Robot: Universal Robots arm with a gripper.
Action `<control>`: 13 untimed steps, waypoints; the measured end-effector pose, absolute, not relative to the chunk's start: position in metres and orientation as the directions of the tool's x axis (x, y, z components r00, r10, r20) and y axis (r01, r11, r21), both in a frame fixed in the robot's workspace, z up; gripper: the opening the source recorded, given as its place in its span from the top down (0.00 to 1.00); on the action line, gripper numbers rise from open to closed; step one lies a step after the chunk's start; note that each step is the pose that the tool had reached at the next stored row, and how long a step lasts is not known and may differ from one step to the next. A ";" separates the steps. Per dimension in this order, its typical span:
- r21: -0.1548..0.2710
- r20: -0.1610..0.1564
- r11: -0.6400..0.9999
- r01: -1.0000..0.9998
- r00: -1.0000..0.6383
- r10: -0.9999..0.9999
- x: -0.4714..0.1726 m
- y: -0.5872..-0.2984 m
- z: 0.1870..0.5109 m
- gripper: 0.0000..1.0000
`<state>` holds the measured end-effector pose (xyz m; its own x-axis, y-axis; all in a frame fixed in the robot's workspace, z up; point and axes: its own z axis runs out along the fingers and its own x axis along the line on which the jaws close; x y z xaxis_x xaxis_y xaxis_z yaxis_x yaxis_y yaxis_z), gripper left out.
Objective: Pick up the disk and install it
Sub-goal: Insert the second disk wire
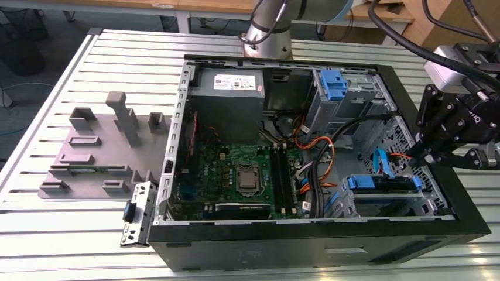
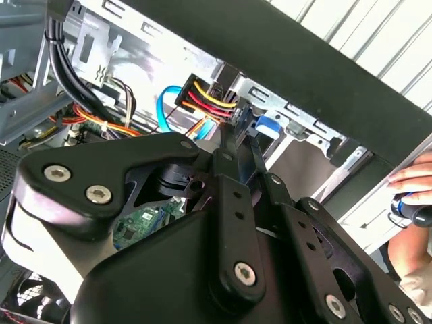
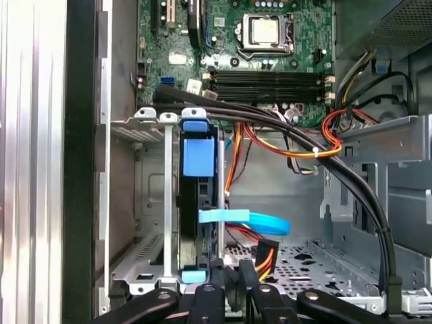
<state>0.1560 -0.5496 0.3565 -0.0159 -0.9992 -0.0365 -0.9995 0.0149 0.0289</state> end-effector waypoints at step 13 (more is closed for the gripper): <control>0.029 -0.037 0.015 -0.999 -0.016 -0.999 0.162 -0.548 0.355 0.76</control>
